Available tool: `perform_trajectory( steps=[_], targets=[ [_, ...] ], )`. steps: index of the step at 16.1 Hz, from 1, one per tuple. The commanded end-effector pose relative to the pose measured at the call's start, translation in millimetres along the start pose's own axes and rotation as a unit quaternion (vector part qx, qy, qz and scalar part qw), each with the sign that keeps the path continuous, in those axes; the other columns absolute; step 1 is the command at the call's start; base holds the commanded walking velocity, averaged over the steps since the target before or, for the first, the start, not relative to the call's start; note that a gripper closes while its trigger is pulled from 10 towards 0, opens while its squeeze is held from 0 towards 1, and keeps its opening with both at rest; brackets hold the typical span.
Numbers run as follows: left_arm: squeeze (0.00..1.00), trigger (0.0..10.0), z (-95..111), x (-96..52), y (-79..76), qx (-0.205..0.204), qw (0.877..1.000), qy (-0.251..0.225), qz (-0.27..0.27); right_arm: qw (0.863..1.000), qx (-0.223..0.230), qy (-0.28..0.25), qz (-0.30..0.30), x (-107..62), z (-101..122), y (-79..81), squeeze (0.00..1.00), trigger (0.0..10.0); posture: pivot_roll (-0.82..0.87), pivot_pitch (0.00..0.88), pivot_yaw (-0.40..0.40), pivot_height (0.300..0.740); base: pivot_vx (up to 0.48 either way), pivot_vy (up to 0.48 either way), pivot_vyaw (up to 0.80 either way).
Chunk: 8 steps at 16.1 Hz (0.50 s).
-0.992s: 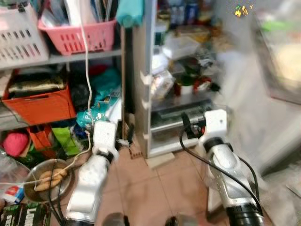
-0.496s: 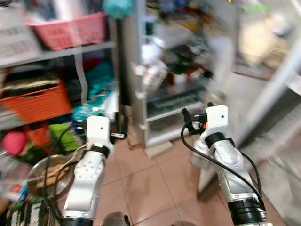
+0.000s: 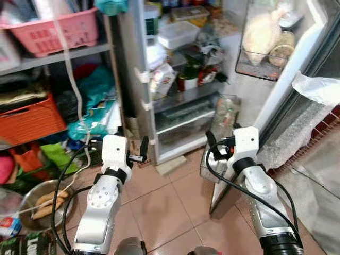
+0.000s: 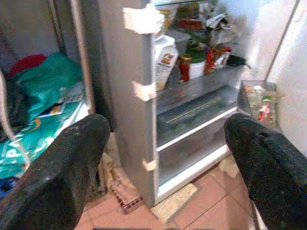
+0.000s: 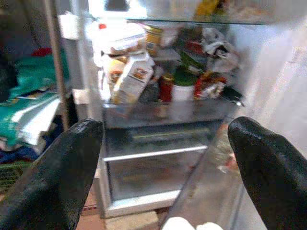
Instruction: Restocking fridge
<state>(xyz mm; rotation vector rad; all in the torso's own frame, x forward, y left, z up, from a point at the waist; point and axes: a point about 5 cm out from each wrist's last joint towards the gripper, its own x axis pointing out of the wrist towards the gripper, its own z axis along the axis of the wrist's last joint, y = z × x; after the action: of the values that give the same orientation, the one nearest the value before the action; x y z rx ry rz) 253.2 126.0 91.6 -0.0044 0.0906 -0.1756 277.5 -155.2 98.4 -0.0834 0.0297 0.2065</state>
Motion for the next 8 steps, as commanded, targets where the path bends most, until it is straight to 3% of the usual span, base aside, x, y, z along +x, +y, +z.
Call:
perform_trajectory(
  steps=[1, 8],
  targets=[
    [0.00, 10.0, 1.0, -1.8, -0.2, 0.002, 1.000, 0.000, -0.005, 1.000, 0.002, -0.006, 0.003, -2.4, 2.7, -0.9, 0.00, 10.0, 0.02, 0.022, 0.016, 0.740, -0.266, 0.000, 0.00],
    [0.00, 10.0, -0.8, -4.7, -0.8, 0.002, 1.000, 0.007, -0.006, 1.000, 0.002, -0.003, 0.017, -1.2, 2.7, -1.6, 0.00, 10.0, 0.03, 0.027, 0.015, 0.740, -0.304, 0.000, 0.00]
  ],
)
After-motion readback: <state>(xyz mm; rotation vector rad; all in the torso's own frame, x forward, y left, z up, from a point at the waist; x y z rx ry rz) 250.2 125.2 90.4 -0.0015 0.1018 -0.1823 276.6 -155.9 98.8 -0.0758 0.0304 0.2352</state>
